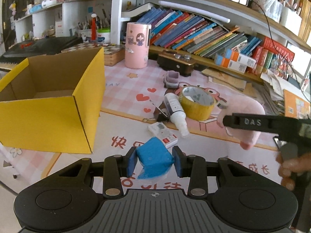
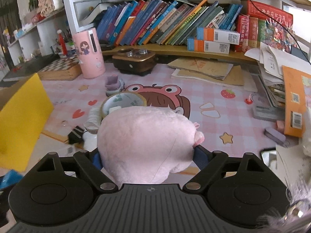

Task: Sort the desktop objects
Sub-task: 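Lift and carry blue sponge with left tool while right tool carries pig toward box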

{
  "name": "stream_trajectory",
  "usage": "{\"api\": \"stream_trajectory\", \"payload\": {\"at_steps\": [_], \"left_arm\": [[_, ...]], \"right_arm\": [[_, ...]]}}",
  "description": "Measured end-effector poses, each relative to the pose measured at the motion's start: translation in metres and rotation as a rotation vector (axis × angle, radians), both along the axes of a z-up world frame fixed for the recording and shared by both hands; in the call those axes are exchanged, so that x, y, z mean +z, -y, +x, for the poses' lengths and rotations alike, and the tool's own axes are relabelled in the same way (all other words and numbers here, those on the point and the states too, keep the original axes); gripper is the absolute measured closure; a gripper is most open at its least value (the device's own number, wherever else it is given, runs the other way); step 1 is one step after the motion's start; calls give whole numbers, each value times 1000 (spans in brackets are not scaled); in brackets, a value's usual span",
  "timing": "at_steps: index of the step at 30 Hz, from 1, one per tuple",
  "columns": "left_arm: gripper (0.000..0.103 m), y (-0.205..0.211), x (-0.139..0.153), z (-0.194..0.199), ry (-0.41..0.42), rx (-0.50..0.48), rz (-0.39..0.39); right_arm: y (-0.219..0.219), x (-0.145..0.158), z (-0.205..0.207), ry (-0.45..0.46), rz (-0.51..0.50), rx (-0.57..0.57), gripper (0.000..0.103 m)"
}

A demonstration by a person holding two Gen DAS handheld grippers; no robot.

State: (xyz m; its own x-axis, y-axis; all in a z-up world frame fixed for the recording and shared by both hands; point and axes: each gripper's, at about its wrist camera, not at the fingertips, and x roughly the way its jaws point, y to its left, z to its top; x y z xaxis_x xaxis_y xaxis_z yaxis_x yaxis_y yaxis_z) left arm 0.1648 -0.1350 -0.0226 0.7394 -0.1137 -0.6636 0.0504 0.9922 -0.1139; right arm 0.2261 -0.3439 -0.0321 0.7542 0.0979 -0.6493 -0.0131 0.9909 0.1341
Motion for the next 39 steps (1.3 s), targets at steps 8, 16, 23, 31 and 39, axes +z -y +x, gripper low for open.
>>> {"api": "stream_trajectory", "payload": {"at_steps": [8,16,23,31,39], "left_arm": [[66,-17,16,-21,41,-28,-68],[66,-50,22,-48,74,-47,-119],[66,-94,22,-74,73,-18,-151],[66,-142,22,-108,51,9,-167],[66,-179,18,-140,32,5,-166]], "right_arm": [[-15,13,-35,-49,45,41,17],[-50,25,-77,-49,41,73,17],[-87,32,-105,-35,25,78,17],[-142,29,-139,-62,37,132,17],[-184,22,-175,-95,50,151,17]]}}
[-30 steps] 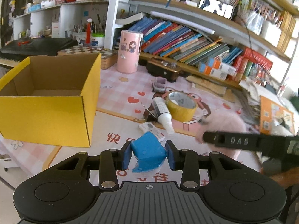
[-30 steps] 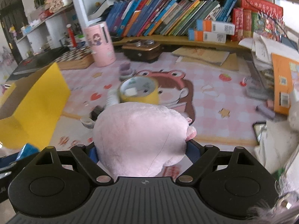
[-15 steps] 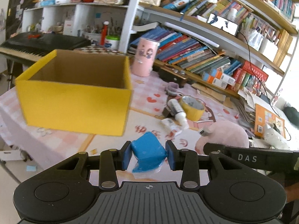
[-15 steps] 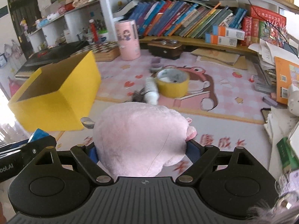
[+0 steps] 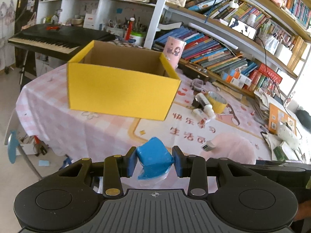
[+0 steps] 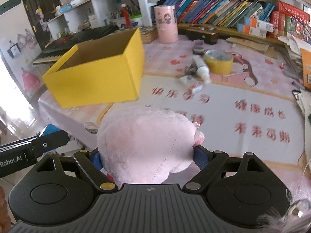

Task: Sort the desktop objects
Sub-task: 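Lift and carry blue sponge with left tool while right tool carries pig toward box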

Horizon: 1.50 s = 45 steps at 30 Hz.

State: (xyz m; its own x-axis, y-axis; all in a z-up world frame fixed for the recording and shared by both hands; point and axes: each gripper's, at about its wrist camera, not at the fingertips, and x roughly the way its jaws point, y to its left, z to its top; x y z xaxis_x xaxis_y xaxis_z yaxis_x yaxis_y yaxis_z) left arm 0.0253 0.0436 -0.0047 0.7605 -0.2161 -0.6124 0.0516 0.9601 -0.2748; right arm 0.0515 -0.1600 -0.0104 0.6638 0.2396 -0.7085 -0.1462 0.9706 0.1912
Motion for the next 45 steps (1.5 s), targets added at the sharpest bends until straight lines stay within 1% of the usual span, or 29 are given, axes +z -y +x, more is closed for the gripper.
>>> {"api": "stream_trajectory", "payload": {"at_steps": [5,12,18,29,45], "left_arm": [[66,-20,-4,-21,-6,-1,1],[66,-43,-6,-42,-9,18,-6],[66,-57,-5,-52,-5,42,-16],[66,-67,-4,-56,12,59,-20],[66,-70,-2,-54,22,54,-16]], "right_arm": [[-27,-7,-24,-23,7,10,17],[-49,-10,-41,-35,9,33,17],[-65,-9,-50,-37,2,66,17],[-82,-4,-50,-23,-7,94,17],[-85,-3,-48,-17,-7,98,17]]}}
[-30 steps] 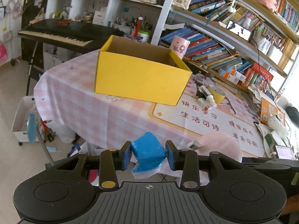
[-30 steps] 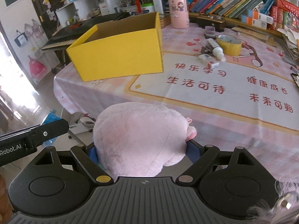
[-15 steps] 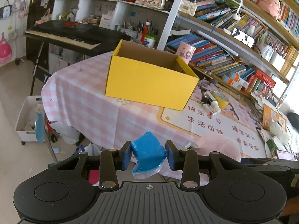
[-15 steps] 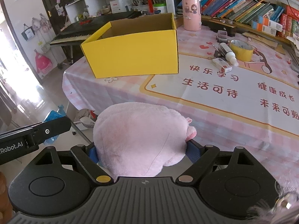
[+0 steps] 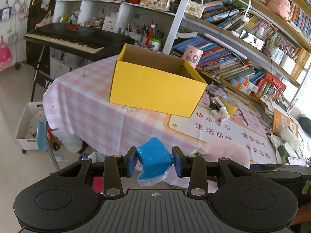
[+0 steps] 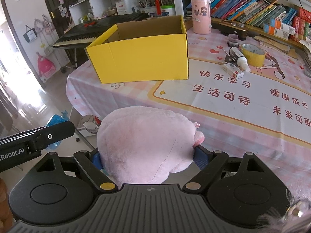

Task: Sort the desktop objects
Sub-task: 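Lift and carry blue sponge with left tool while right tool carries pig toward box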

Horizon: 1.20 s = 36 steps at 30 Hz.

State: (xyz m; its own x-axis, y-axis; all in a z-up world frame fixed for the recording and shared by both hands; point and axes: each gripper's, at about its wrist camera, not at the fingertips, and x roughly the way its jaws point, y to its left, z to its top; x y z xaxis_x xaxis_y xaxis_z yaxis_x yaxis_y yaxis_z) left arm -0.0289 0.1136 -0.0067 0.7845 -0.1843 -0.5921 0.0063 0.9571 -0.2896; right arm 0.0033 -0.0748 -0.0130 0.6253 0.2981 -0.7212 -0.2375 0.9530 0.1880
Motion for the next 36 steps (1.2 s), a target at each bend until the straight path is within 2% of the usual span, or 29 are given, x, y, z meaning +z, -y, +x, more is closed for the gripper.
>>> {"api": "stream_trajectory", "payload": {"at_steps": [14,36], "left_arm": [[66,-2,1,4,-4,-9,-4],[66,-4,-2,32,-8,-80,-12]], "right_arm": [[-3,0,5,-4,-3,-9,17],[-4,3,23,5,-17,-56,17]]}}
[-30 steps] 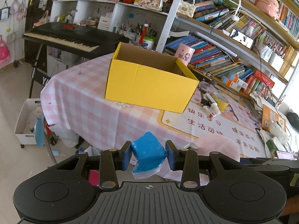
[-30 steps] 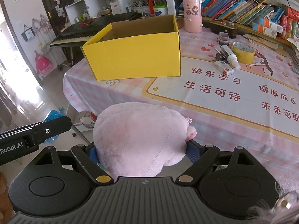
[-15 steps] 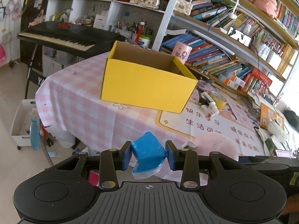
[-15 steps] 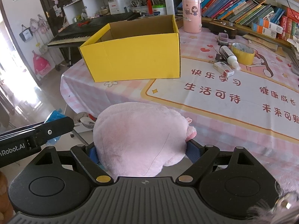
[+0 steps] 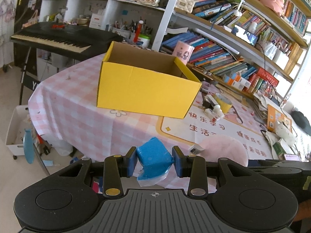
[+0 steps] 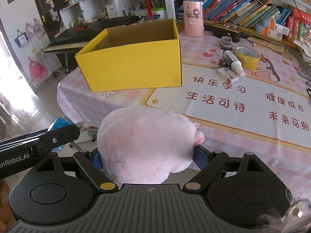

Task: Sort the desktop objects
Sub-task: 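Lower pig into yellow box and open right tool while left tool releases sponge inside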

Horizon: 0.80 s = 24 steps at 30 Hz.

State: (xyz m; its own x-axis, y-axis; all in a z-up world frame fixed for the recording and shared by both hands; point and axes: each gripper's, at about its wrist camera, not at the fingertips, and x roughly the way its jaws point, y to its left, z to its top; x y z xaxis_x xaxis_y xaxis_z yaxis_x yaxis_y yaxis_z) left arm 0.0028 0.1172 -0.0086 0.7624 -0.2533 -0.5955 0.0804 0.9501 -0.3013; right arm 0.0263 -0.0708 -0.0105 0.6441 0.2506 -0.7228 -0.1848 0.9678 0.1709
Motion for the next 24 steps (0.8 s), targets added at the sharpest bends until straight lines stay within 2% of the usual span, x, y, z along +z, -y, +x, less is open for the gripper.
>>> {"api": "stream_trajectory", "payload": {"at_steps": [11,17,24], "left_arm": [[66,-4,6,14,35,34,34],[66,-6,30,35,115,34,56],[66,0,69,81,235,43,88]], "right_arm": [[-11,2,23,26,8,45,17],[-11,24,45,118,20,89,17],[-1,70,86,262,68,113,17]]}}
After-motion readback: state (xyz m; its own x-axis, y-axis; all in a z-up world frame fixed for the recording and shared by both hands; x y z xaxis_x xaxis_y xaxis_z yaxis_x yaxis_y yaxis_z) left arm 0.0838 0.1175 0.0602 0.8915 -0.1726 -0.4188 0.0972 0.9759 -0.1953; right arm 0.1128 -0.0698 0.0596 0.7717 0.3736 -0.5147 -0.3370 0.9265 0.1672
